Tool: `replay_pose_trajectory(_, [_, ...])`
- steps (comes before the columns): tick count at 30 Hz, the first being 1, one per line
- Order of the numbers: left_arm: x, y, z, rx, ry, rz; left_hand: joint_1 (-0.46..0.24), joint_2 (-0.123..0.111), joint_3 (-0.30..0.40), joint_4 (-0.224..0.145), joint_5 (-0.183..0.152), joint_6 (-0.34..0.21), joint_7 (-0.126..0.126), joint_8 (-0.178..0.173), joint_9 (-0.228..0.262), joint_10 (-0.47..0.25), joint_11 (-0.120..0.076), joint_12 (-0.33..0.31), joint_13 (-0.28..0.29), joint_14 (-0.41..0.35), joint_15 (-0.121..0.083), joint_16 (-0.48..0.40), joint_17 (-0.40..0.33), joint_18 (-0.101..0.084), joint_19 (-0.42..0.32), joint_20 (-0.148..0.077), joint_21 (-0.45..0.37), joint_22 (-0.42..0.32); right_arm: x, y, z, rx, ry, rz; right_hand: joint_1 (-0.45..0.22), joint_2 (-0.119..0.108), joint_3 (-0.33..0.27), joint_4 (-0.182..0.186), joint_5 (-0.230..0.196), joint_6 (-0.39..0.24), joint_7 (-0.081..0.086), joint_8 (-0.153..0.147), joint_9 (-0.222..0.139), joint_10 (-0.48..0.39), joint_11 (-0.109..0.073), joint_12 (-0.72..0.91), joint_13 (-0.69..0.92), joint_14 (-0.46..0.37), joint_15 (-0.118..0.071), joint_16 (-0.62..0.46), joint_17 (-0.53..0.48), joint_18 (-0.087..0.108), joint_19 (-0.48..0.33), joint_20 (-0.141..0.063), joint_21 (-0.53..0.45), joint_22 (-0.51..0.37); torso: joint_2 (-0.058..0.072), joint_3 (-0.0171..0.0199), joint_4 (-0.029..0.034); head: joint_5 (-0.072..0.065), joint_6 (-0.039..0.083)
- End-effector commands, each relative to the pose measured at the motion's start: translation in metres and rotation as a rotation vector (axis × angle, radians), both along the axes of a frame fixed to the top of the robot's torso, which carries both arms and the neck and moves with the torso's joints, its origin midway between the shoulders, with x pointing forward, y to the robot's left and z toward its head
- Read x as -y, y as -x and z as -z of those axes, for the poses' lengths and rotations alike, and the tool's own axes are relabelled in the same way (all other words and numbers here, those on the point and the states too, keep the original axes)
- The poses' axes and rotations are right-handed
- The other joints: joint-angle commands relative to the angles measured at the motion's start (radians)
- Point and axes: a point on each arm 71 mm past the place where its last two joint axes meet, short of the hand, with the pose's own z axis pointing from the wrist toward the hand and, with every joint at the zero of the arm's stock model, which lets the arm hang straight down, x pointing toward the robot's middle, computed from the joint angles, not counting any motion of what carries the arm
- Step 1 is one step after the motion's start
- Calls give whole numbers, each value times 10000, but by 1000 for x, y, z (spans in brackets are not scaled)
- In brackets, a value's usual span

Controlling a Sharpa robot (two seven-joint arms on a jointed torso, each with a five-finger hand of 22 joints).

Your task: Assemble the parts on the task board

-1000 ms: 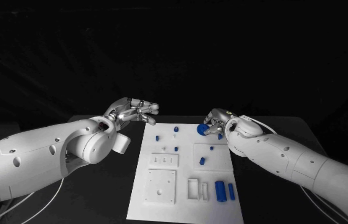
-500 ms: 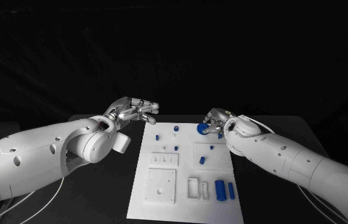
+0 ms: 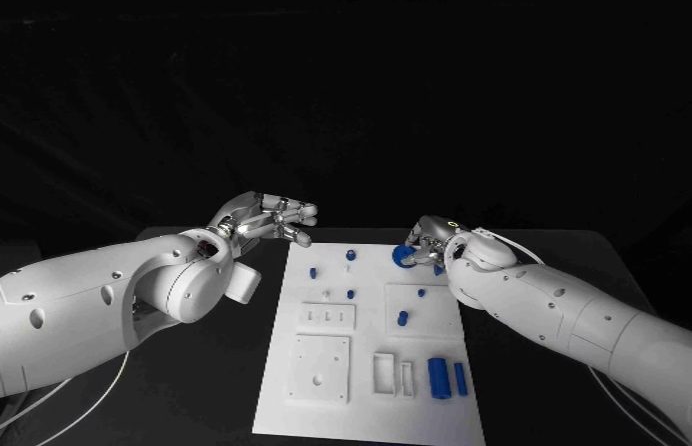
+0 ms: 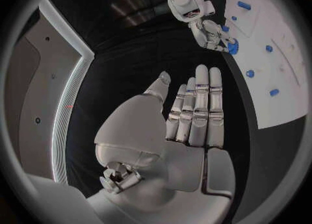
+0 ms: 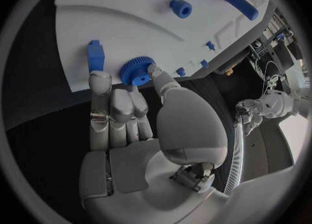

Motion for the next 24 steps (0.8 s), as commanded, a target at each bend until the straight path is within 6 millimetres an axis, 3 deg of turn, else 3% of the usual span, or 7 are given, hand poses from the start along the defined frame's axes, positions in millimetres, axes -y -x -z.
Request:
replay_pose_trajectory(1, [3, 1, -1, 35, 36, 201, -88, -16, 7, 1, 46, -48, 1, -33, -9, -66, -17, -32, -8, -2, -26, 36, 11, 63, -59, -13, 34, -9, 1, 1, 8, -569, 328, 0, -71, 27, 109, -29, 77, 99, -9, -1, 17, 60, 6, 48, 15, 63, 2, 42, 10, 140, 441, 52, 61, 621, 0, 11, 0, 1, -19])
replay_pose_trajectory(14, [3, 0, -1, 34, 31, 196, -88, -16, 7, 1, 46, -48, 1, -33, -9, -66, -17, -32, -8, -2, -26, 36, 11, 63, -59, -13, 34, -9, -3, 2, 5, -196, 369, -79, -303, 233, 1932, -691, -197, 751, -125, -13, 17, 109, -80, 100, 108, 68, -53, 68, 28, 101, 394, 3, 246, 642, -9, 18, -14, 17, -77])
replay_pose_trajectory(24, [1, 0, -1, 41, 26, 163, -60, -12, 5, 7, 45, -50, -1, -33, -10, -66, -20, -32, -8, 0, -29, 37, 12, 63, -53, -14, 37, -29, -18, 9, -13, 1078, 392, -368, -489, 169, 2205, -795, 344, 1262, -264, -7, 25, 113, -150, -31, 17, 68, -103, -24, -58, 42, 353, -48, 270, 629, -12, 5, -1, 30, -29])
